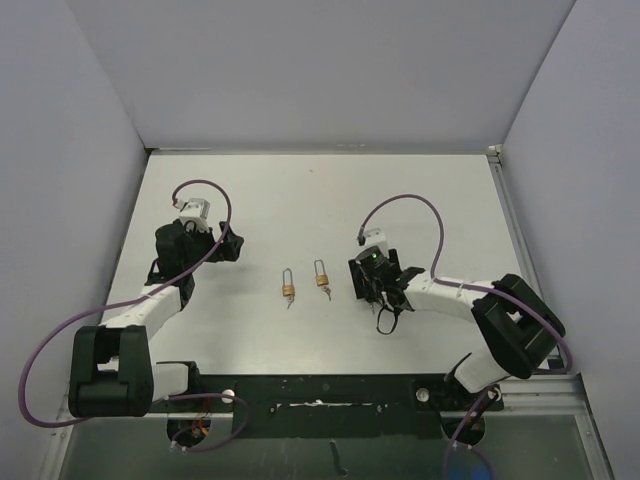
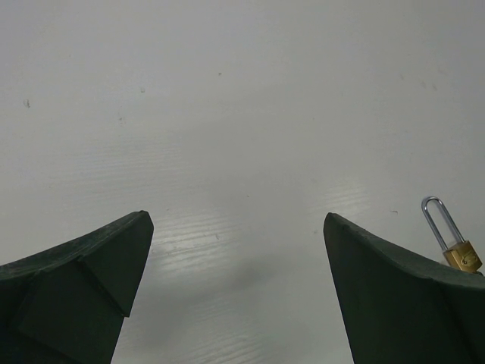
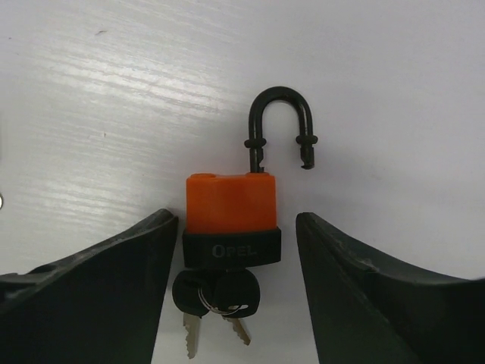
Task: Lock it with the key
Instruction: Pick up the lock from the center of the board.
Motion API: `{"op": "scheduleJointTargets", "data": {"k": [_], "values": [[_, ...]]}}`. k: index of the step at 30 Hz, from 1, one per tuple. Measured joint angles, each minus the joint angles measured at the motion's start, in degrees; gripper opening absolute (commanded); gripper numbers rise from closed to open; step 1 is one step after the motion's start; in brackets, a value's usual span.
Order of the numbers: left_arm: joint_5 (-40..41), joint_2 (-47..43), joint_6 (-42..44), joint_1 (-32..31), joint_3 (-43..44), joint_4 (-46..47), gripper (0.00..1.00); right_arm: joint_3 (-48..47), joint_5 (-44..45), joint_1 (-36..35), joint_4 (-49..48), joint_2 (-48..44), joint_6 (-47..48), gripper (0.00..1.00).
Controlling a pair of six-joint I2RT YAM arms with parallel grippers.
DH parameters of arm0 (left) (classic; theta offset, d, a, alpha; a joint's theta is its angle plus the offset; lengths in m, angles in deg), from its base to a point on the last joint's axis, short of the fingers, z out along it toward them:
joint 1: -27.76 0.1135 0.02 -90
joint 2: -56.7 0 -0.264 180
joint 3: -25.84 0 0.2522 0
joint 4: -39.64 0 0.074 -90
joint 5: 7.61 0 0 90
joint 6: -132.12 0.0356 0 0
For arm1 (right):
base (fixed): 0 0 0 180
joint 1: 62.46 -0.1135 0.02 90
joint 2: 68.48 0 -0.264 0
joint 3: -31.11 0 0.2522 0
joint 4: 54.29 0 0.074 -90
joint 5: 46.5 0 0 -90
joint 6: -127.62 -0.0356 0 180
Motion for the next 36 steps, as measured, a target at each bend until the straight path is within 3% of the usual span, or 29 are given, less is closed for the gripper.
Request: {"op": "scheduleJointTargets", "data": {"k": [2,5,6,13,22,30,36], "values": [[0.1,0.0,0.0,0.0,0.0,0.0,0.98,0.1,-1.0,-0.1,0.0,0.0,-0.4,0.46],[0.3,0.0,0.0,0.0,0.0,0.0,0.98,0.2,-1.9,-0.3,-0.4,0.2,-0.8,0.06],[0.4,0.0,0.0,0.0,0.0,0.0,0.98,0.2,-1.9,-0.3,-0.7,0.2,-1.0,0.0],[0.6,0.0,0.0,0.0,0.0,-0.1,0.98,-3.4,-2.3,-0.4,0.0,3.3,0.4,0.0],[1.4,-2.1,-0.5,0.0,1.7,-4.3,0.98,-9.1,-6.2,0.3,1.9,2.8,10.2,0.0],[-3.2,-4.6,-1.9,-1.9,2.4,-4.5,0.98,-10.2,-25.3,8.3,-5.4,-6.2,13.9,0.0],[-5.6,-4.6,-1.8,-6.6,6.5,-6.3,0.98,-3.1,-41.4,14.4,-14.1,-16.5,13.1,0.0]]}}
